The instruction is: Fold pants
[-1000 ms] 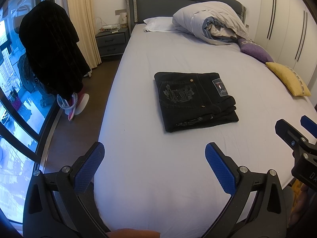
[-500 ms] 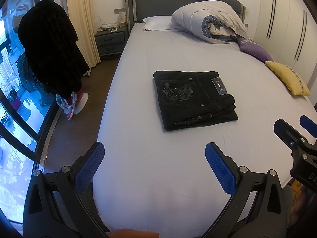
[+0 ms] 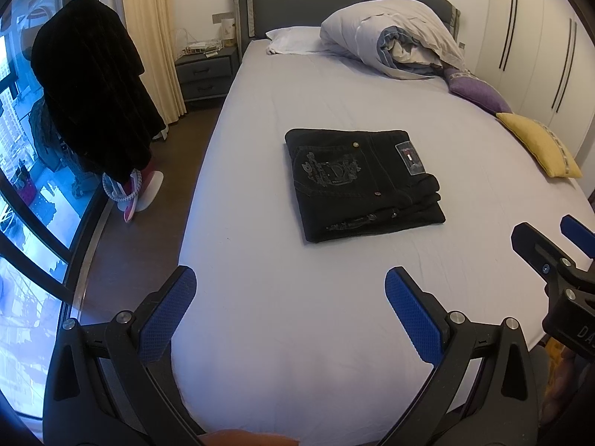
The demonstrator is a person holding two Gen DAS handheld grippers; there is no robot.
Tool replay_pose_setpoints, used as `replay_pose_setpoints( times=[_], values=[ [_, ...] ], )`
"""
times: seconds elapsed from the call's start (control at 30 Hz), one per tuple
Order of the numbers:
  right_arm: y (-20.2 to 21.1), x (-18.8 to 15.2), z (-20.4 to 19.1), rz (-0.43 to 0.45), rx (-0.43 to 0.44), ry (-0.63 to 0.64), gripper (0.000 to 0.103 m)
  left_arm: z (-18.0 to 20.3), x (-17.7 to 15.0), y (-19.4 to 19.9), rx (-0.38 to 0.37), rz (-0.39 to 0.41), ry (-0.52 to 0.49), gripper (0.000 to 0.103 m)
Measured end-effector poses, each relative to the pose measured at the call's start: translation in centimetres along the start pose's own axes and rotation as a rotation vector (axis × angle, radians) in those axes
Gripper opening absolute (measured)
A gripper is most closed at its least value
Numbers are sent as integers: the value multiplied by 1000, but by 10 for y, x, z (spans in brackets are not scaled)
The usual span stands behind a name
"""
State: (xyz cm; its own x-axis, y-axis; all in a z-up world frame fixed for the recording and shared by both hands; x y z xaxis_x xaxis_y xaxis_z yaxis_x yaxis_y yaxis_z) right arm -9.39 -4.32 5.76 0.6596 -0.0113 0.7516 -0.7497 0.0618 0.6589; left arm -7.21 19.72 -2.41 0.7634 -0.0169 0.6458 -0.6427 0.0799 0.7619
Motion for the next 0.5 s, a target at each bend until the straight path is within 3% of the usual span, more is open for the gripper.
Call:
replay_pose_setpoints(
  times=[0.5],
  values=[
    [2,-2,0,-4,2,-1,103,-10,4,-6,-12,-12,8,103]
  ],
)
Point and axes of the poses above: each gripper's, at about its wrist camera, not at the fingertips, and y roughly against the way its jaws point, z to its right, x to its top, the point moved 9 cm from there along -y, roughly the way its jaws point, and after that the axes turned 3 degrees about -x, right-handed, at the moved point
